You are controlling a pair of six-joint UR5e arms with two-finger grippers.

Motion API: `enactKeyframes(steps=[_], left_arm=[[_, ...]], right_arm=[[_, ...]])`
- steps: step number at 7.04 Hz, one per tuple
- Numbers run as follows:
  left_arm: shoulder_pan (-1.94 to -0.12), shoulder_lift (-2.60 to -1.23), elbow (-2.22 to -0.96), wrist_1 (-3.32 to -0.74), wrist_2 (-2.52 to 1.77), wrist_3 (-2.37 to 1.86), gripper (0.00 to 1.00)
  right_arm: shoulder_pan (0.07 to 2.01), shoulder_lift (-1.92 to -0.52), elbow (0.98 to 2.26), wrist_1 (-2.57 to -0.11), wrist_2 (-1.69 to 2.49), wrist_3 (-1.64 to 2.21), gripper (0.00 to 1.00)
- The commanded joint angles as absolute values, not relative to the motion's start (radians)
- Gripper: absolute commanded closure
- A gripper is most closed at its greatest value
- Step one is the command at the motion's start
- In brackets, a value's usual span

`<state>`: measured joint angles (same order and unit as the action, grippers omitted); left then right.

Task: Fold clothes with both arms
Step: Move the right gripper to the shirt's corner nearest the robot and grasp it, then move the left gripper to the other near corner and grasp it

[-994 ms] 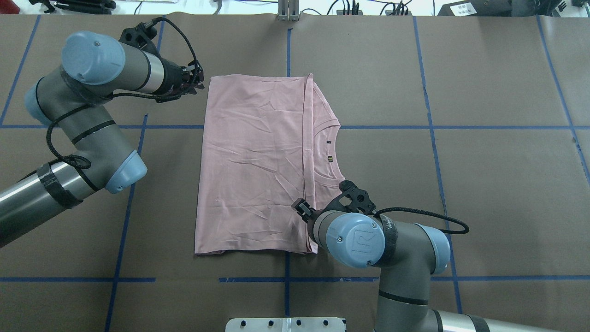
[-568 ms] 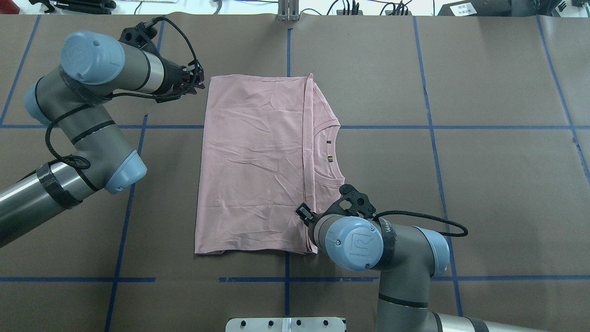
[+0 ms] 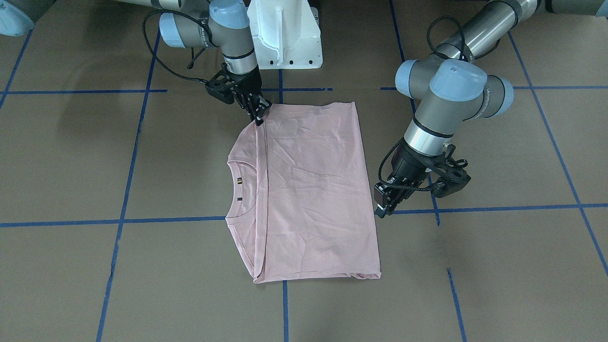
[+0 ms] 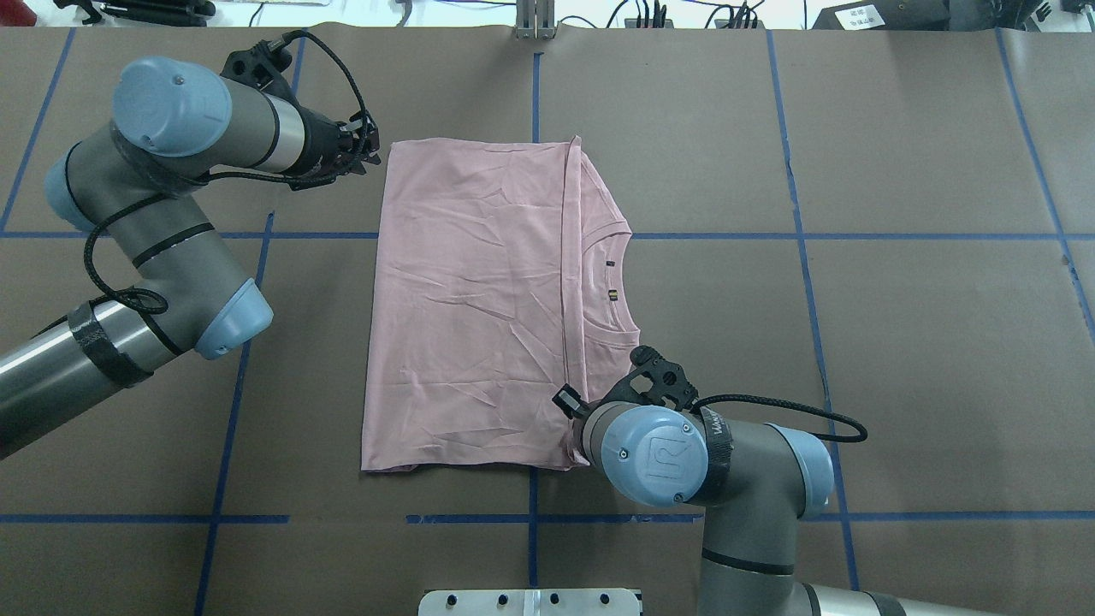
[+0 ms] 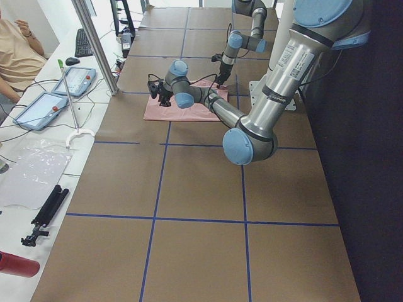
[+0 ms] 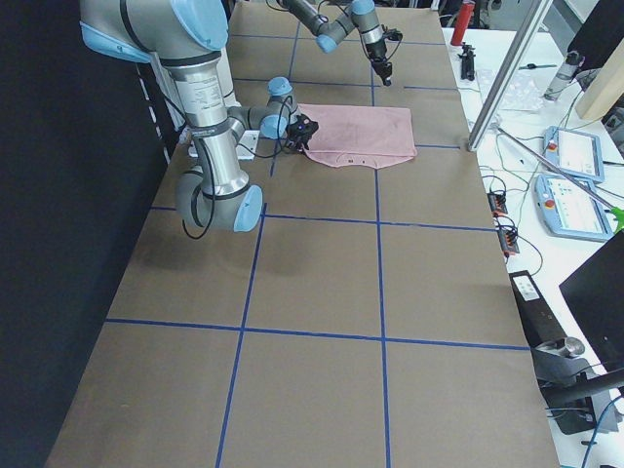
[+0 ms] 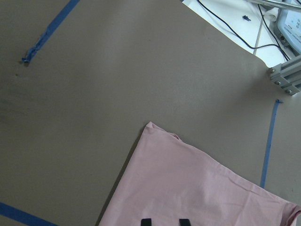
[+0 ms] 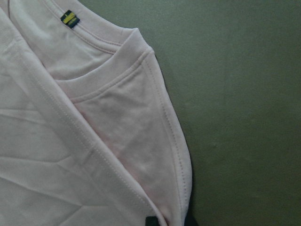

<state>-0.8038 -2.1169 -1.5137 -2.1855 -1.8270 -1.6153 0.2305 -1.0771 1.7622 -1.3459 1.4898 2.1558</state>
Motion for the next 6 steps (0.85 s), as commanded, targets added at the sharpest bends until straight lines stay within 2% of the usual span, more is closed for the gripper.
enactKeyframes(steps=[1, 2, 3, 4, 6], left_arm=[[-0.804, -2.117, -1.519, -2.178, -1.827, -1.615, 0.68], [-0.798, -2.115, -1.602, -2.092, -1.835, -1.668, 0.68], [-0.713, -2.088, -1.729, -1.988, -1.847, -1.769, 0.68], [-0.622, -2.007, -1.855, -1.952, -1.839, -1.851, 0.64], [-0.427, -1.889, -1.907, -1.951, -1.662, -2.038, 0.6]], right_arm=[[0.232, -1.074, 1.776, -1.347, 1.491, 2.155, 1.0], [0.242, -1.078, 1.813, -1.347, 1.497, 2.149, 1.0], [0.242, -1.087, 1.819, -1.347, 1.499, 2.149, 1.0], [0.242, -1.1, 1.831, -1.345, 1.499, 2.148, 1.0], [0.241, -1.1, 1.833, -1.345, 1.499, 2.149, 1.0]])
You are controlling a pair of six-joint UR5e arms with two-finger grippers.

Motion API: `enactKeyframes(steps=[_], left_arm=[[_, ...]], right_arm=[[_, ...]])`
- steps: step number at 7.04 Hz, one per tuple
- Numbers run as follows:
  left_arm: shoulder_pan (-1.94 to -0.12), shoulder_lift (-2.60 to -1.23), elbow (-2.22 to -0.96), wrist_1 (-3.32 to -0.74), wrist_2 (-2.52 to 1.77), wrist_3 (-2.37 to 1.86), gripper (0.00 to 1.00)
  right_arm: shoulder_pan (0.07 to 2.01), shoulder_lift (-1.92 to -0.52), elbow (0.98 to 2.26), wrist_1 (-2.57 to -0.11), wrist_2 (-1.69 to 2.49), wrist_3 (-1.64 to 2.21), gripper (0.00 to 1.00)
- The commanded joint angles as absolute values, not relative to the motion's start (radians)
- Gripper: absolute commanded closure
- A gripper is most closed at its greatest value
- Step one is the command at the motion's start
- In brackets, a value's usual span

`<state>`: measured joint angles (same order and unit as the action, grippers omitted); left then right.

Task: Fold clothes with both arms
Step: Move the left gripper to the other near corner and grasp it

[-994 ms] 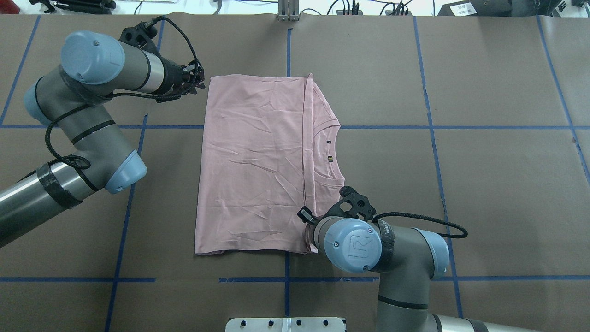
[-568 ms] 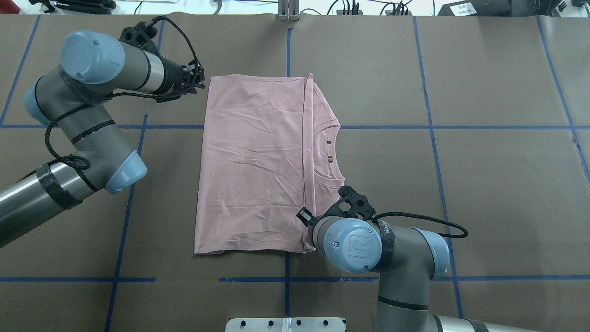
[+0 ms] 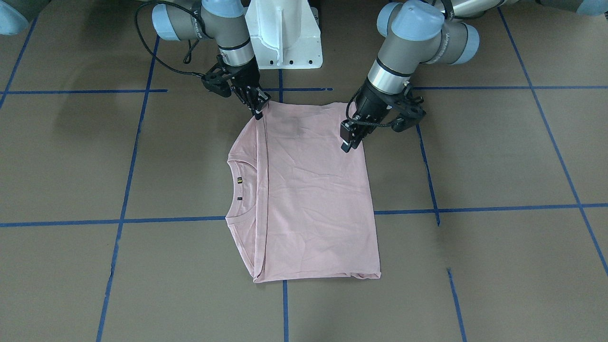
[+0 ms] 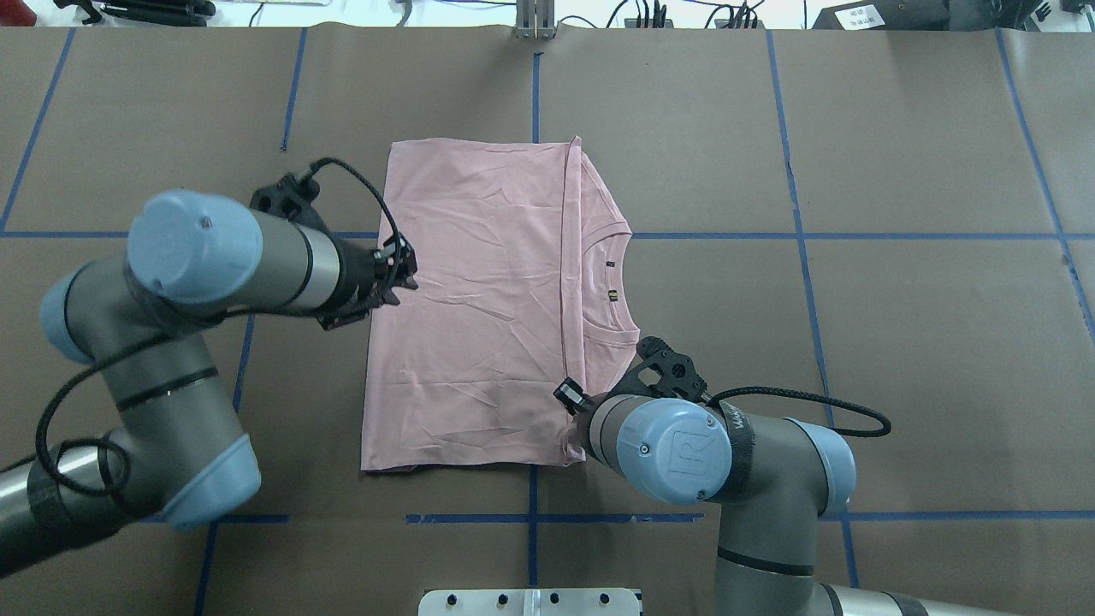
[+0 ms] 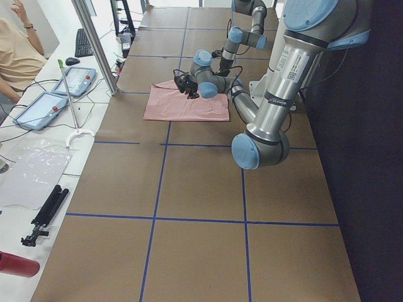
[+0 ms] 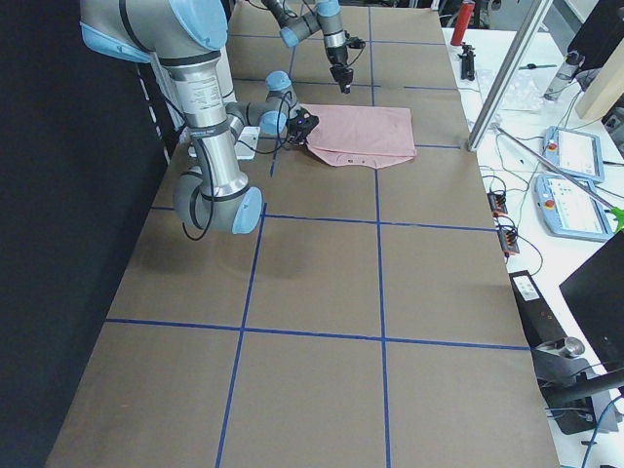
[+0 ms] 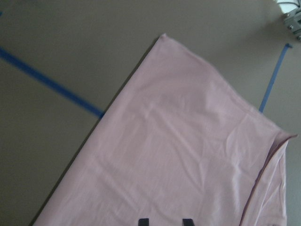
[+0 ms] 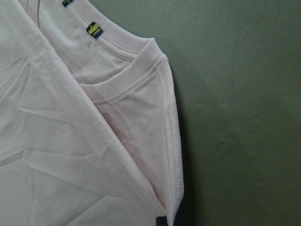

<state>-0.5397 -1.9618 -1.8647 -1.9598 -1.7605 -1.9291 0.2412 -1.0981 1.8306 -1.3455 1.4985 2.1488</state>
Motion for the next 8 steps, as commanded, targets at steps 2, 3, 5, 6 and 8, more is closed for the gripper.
enactKeyframes(steps=[2, 3, 5, 6, 8], left_arm=[[-0.348, -1.824, -1.908, -1.951, -1.646, -2.082, 0.52], [-0.342, -1.827, -1.913, -1.944, -1.657, -2.083, 0.52], [-0.325, -1.825, -1.933, -1.898, -1.66, -2.082, 0.53], [-0.318, -1.828, -1.971, -1.802, -1.658, -2.082, 0.53], [-0.276, -1.825, -1.97, -1.718, -1.654, -2.074, 0.53]], right_arm=[[0.239, -1.098, 1.83, -1.344, 1.497, 2.149, 1.0], [0.238, -1.097, 1.83, -1.344, 1.497, 2.151, 1.0], [0.238, -1.098, 1.832, -1.344, 1.496, 2.151, 1.0], [0.238, -1.1, 1.83, -1.344, 1.496, 2.152, 1.0], [0.238, -1.101, 1.829, -1.344, 1.497, 2.152, 1.0]])
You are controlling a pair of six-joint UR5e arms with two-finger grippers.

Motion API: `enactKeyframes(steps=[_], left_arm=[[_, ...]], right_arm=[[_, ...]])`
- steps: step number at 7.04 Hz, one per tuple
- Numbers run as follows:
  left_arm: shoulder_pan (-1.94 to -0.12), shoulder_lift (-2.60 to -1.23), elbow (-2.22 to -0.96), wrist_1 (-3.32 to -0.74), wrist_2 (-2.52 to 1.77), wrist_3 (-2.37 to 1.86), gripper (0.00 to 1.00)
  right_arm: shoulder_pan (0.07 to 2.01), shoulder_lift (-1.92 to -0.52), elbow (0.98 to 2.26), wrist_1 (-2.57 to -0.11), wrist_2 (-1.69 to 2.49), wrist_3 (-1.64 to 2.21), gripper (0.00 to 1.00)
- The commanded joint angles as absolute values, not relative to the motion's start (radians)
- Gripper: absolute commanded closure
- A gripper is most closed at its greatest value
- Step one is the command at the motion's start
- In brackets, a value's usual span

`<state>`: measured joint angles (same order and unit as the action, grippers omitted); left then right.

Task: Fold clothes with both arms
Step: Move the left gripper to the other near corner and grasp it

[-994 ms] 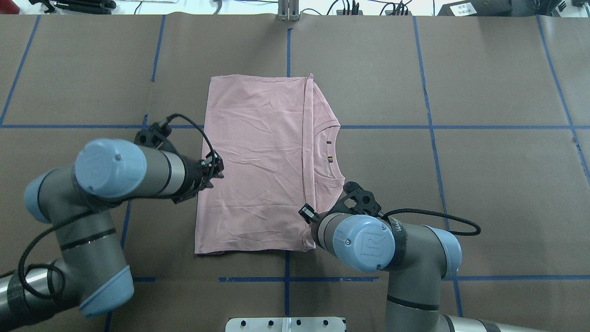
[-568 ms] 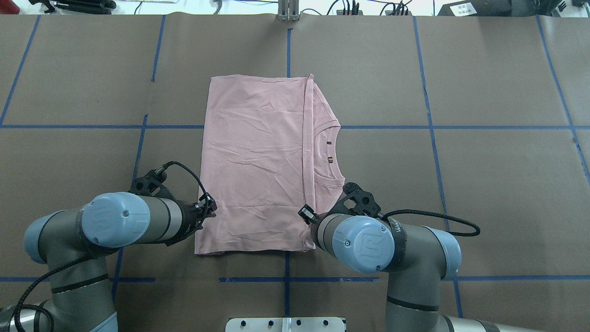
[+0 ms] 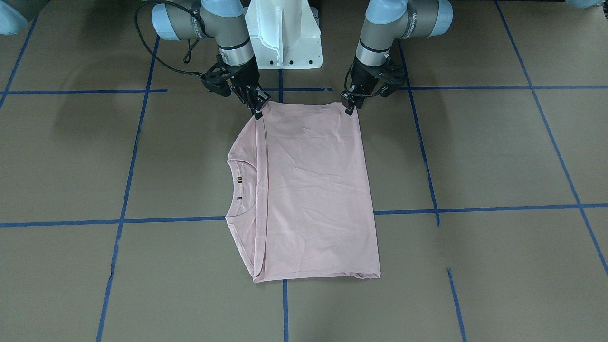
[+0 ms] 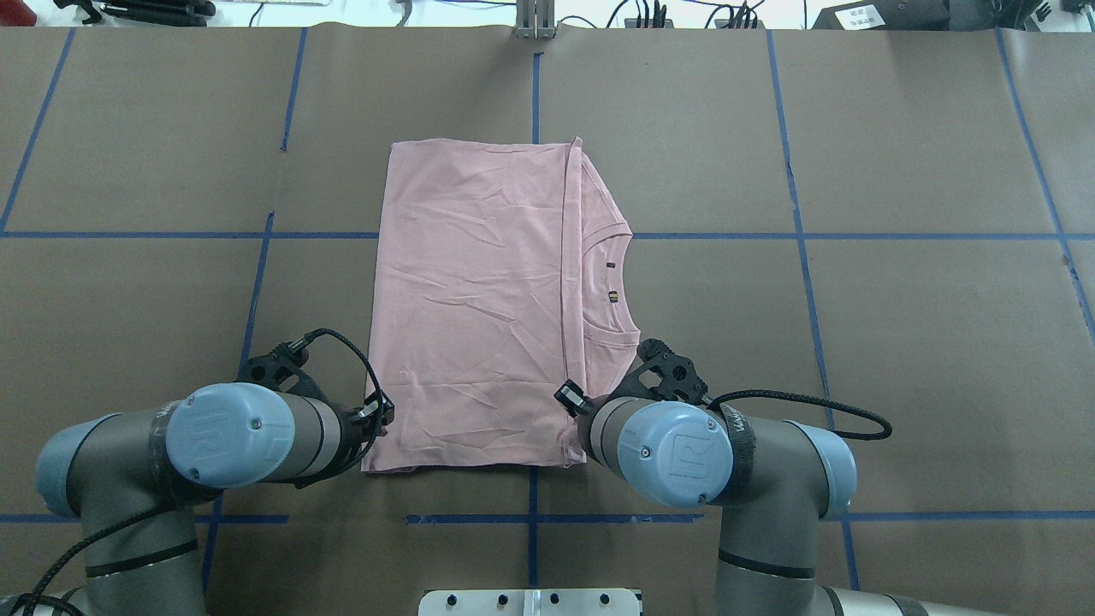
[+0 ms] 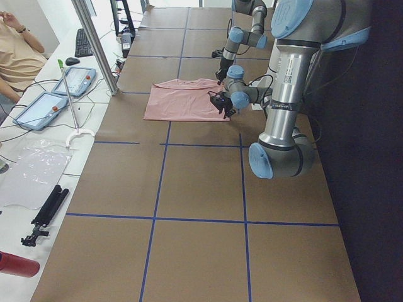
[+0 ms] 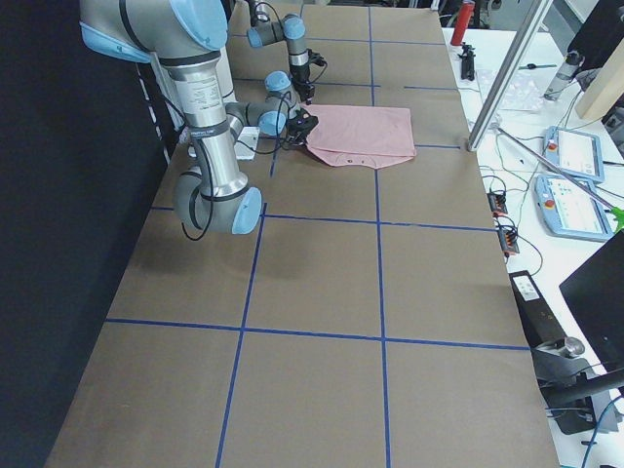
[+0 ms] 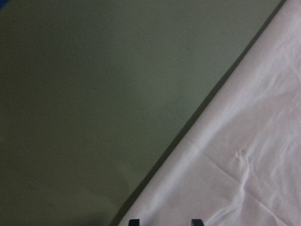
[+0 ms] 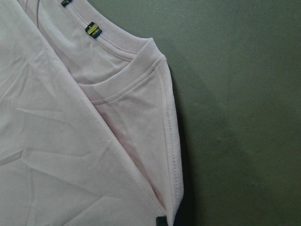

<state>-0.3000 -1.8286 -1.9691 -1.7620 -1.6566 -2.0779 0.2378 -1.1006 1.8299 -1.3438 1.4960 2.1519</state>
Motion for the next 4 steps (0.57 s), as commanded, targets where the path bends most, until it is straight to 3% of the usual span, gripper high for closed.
enactKeyframes(steps=[1, 3, 4], left_arm=[[-0.253, -1.828, -1.959, -1.714, -1.654, -2.074, 0.53], [-0.245, -1.832, -1.959, -1.713, -1.655, -2.072, 0.55], [-0.247, -1.835, -1.96, -1.713, -1.655, -2.078, 0.8]], right_arm=[[0.238, -1.1, 1.829, -1.344, 1.496, 2.152, 1.0], [0.241, -1.101, 1.832, -1.344, 1.497, 2.152, 1.0], [0.241, -1.1, 1.833, -1.344, 1.497, 2.152, 1.0]])
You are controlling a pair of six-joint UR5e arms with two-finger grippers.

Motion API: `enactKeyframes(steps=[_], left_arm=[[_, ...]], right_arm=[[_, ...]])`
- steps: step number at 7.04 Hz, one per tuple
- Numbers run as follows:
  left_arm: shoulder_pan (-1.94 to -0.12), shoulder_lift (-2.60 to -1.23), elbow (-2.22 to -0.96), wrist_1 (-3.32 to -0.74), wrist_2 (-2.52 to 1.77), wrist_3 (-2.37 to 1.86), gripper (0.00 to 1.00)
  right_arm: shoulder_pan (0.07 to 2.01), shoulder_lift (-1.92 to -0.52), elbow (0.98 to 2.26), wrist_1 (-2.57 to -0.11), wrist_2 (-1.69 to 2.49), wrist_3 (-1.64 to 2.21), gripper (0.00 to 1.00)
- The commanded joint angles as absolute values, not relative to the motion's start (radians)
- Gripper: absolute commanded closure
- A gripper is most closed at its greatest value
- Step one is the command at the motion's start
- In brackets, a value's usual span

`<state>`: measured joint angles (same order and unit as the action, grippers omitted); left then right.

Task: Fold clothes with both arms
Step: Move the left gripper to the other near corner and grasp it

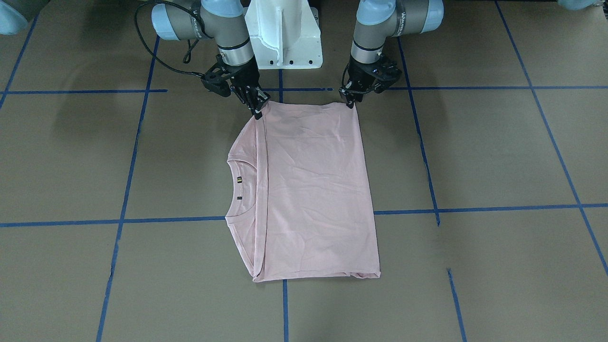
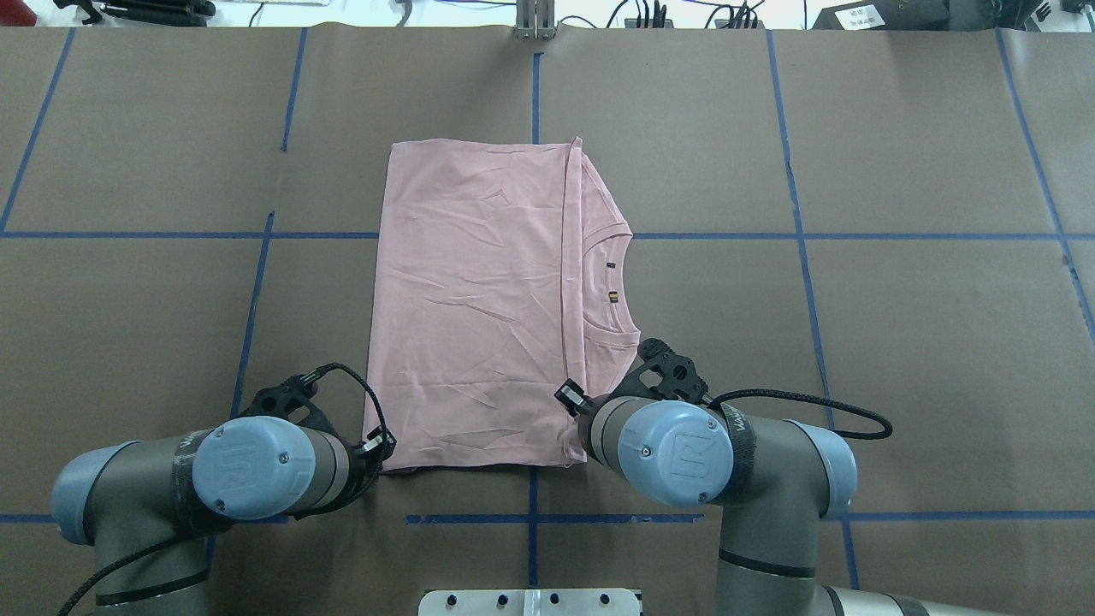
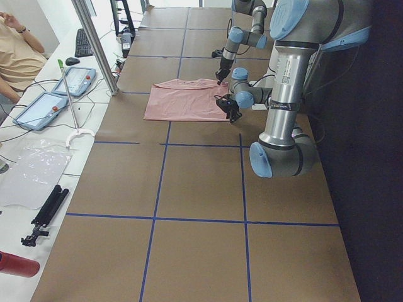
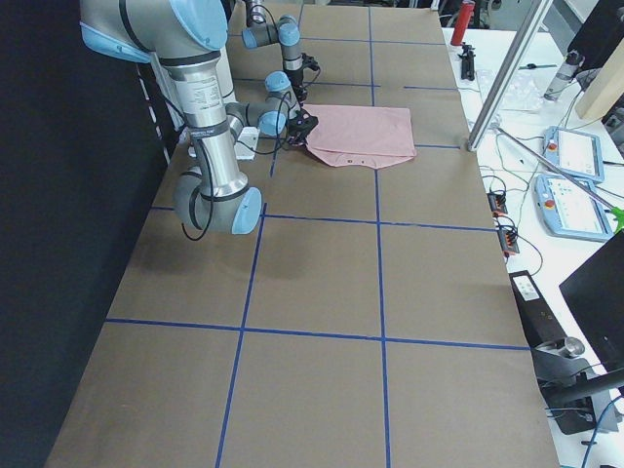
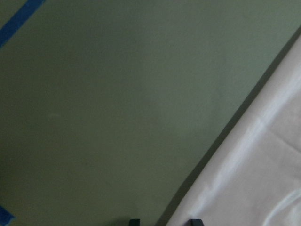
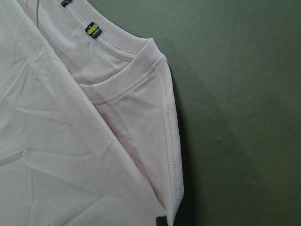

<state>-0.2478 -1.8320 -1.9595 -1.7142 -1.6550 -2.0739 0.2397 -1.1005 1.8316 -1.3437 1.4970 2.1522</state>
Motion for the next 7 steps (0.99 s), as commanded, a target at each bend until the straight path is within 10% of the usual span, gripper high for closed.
enactKeyframes(steps=[1, 7], left_arm=[[-0.247, -1.835, -1.96, -1.713, -1.657, -2.079, 1.0], [-0.252, -1.83, -2.116, -1.698, -1.657, -2.123, 1.0]], right_arm=[[0.241, -1.103, 1.835, -1.345, 1.496, 2.152, 1.0], [0.236, -1.123, 1.897, -1.348, 1.494, 2.154, 1.0]])
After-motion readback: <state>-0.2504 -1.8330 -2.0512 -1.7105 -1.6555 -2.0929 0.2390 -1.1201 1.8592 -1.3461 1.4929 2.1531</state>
